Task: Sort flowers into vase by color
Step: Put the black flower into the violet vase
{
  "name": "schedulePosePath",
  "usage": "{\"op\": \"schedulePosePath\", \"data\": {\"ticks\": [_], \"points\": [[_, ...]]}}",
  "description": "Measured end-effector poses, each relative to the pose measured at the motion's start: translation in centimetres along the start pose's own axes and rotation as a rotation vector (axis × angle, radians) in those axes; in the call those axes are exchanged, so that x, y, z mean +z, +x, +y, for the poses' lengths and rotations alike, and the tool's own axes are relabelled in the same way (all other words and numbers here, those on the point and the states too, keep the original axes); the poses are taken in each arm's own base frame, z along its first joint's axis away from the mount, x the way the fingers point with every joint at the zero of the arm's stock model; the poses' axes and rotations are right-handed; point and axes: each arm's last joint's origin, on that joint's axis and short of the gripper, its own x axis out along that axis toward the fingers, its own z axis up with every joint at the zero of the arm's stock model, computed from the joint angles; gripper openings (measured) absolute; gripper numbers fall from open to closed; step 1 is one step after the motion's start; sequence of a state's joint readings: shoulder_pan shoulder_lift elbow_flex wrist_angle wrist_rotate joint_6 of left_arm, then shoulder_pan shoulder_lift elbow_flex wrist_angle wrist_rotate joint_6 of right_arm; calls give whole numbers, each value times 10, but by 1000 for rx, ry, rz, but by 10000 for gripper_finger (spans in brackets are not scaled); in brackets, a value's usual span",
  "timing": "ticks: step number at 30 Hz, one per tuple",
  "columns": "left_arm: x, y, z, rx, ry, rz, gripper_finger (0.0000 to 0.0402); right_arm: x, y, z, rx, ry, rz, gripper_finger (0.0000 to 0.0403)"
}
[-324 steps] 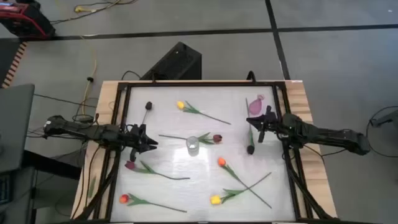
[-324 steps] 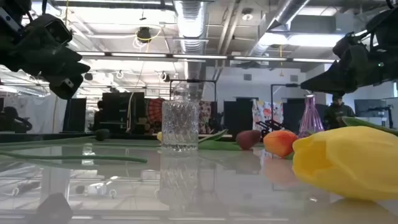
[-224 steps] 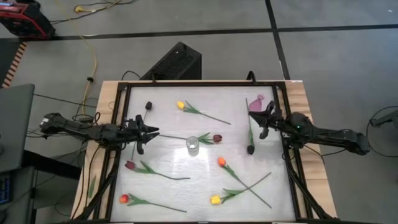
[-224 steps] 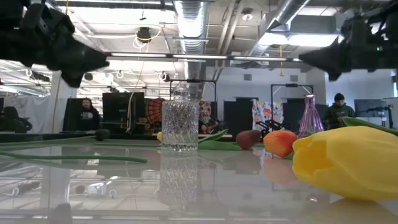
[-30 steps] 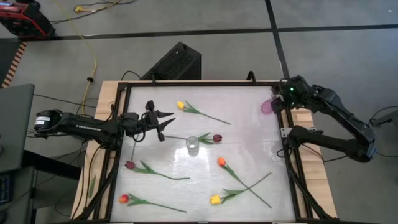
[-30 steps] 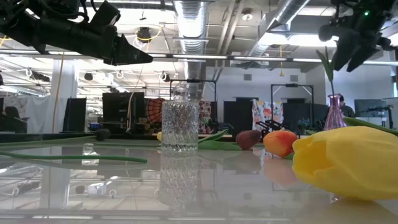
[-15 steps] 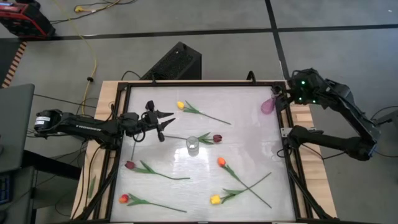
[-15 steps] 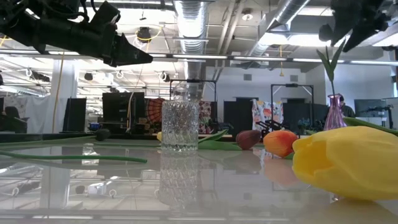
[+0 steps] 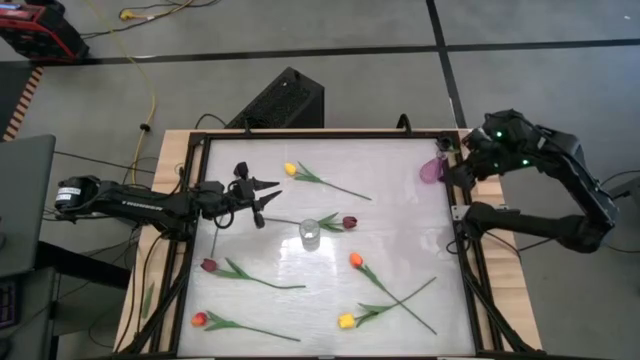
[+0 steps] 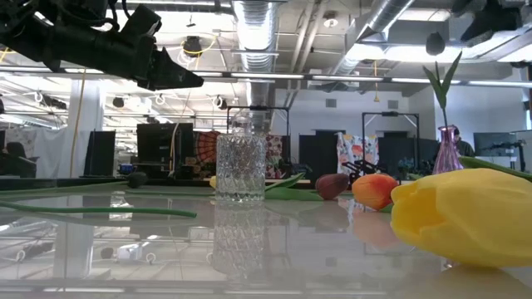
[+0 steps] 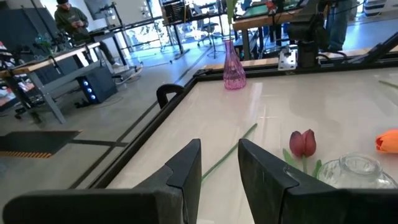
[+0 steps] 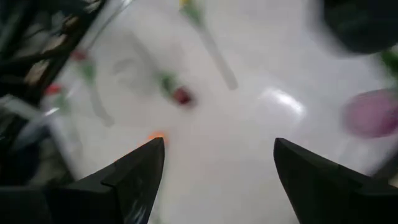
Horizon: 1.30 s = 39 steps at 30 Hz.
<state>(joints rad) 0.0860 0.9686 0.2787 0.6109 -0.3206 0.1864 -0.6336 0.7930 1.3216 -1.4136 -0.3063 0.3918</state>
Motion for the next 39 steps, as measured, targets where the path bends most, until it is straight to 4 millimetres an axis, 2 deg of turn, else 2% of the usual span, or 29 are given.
{"op": "schedulePosePath", "data": {"ticks": [5, 13, 17, 21, 26, 30, 33, 37, 39], "points": [[0, 0, 0, 0, 0, 0, 96, -2, 7, 12, 118, -9, 109, 326], [-2, 0, 1, 26, -30, 21, 96, -6, 26, 40, 179, -58, 275, 326], [-7, 1, 4, 117, -96, 89, 96, -14, 39, 60, 155, -122, 332, 326], [-6, 4, 9, 133, -126, 142, 96, -27, 50, 78, 106, -215, 371, 326], [-10, 5, 10, 153, -246, 224, 96, -45, 66, 101, 5, -347, 324, 326], [-10, 4, 11, 191, -290, 329, 96, -63, 84, 124, -66, -485, 231, 326], [4, 5, 15, 269, -321, 415, 96, -78, 104, 136, -79, -592, 189, 326], [22, -2, 23, 399, -354, 565, 96, -93, 138, 142, -54, -630, 158, 326], [24, -9, 26, 462, -387, 639, 96, -102, 156, 141, -23, -656, 139, 326]]}}
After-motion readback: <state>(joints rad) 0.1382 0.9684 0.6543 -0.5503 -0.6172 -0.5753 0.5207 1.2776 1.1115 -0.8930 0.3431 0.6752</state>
